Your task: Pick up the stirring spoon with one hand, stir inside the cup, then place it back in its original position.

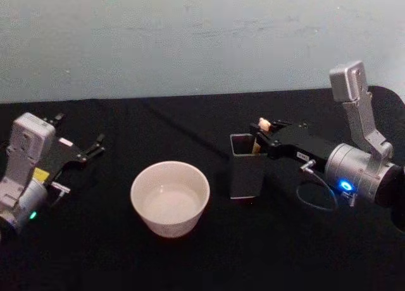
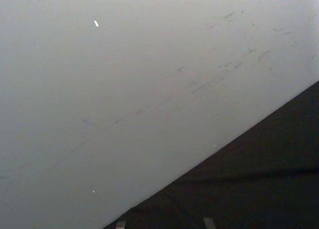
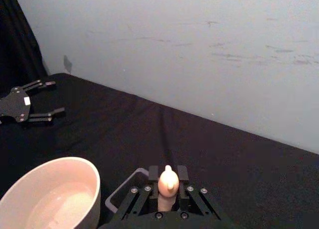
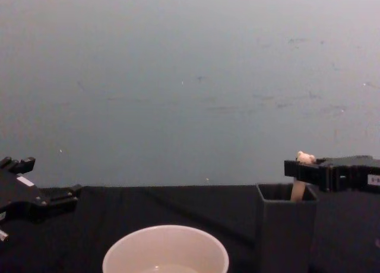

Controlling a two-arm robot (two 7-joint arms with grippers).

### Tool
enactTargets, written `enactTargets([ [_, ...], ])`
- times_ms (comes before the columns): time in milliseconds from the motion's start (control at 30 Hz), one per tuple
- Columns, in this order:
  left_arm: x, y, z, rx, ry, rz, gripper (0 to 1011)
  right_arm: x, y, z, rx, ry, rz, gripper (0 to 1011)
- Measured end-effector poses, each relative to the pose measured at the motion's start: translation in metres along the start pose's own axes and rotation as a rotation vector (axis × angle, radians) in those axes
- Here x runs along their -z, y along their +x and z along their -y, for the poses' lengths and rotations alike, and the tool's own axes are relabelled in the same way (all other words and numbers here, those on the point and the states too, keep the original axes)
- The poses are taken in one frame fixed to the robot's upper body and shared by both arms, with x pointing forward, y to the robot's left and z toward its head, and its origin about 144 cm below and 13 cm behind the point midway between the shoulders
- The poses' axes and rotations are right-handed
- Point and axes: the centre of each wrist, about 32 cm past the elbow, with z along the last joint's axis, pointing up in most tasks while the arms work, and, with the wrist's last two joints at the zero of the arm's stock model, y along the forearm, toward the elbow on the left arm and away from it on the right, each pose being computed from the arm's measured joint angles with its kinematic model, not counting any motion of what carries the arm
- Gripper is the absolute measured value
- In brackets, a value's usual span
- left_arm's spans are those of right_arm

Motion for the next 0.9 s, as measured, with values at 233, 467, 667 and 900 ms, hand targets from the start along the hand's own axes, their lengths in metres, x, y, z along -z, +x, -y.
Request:
enactTargets([
  [233, 0.0, 0.0, 0.0, 0.0, 0.0, 0.0, 1001, 0.002, -0.0001, -0.0017, 0.002, -0.011, 0.004, 216],
  [467, 0.0, 0.0, 0.0, 0.0, 0.0, 0.0, 1001, 0.0029, -0.0009, -0.0039, 0.005, -0.025, 0.01, 215],
  [667, 0.0, 0.0, 0.0, 0.0, 0.0, 0.0, 1001, 0.0029, -0.0014, -0.0043, 0.01, -0.029, 0.015, 216],
  [900, 0.0, 0.0, 0.0, 0.0, 0.0, 0.0, 1001, 0.0031, -0.0014, -0.0042, 0.01, -0.03, 0.014, 216],
])
